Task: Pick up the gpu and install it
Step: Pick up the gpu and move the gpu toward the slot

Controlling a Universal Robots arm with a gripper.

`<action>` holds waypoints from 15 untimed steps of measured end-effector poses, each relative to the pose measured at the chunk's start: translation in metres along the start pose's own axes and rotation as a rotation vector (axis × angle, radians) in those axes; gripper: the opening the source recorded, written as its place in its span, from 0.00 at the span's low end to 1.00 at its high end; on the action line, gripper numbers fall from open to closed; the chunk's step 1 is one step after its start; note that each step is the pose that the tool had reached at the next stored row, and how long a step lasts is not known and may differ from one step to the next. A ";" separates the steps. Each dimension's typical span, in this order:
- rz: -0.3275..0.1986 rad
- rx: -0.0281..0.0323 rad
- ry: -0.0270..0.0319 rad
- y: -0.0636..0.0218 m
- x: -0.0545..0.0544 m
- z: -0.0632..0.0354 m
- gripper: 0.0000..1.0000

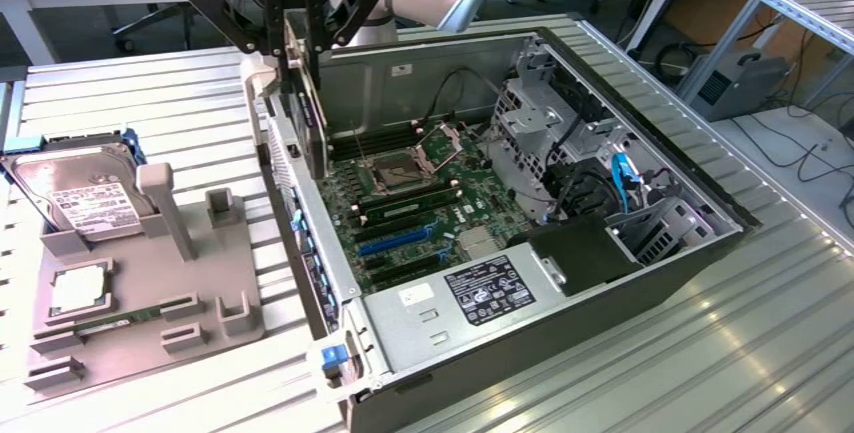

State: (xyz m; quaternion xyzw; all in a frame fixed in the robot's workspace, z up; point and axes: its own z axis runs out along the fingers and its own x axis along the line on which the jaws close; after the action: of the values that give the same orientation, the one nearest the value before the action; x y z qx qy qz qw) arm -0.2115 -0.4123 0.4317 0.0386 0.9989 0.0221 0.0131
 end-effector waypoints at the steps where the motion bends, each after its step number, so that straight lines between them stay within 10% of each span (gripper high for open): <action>1: 0.000 0.0002 0.0000 0.0000 0.000 0.0000 0.27; 15: 0.000 0.0014 -0.0001 0.0004 -0.005 0.0008 0.27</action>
State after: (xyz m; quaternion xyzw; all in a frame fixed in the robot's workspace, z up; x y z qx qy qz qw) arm -0.2066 -0.4122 0.4310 0.0386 0.9989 0.0214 0.0132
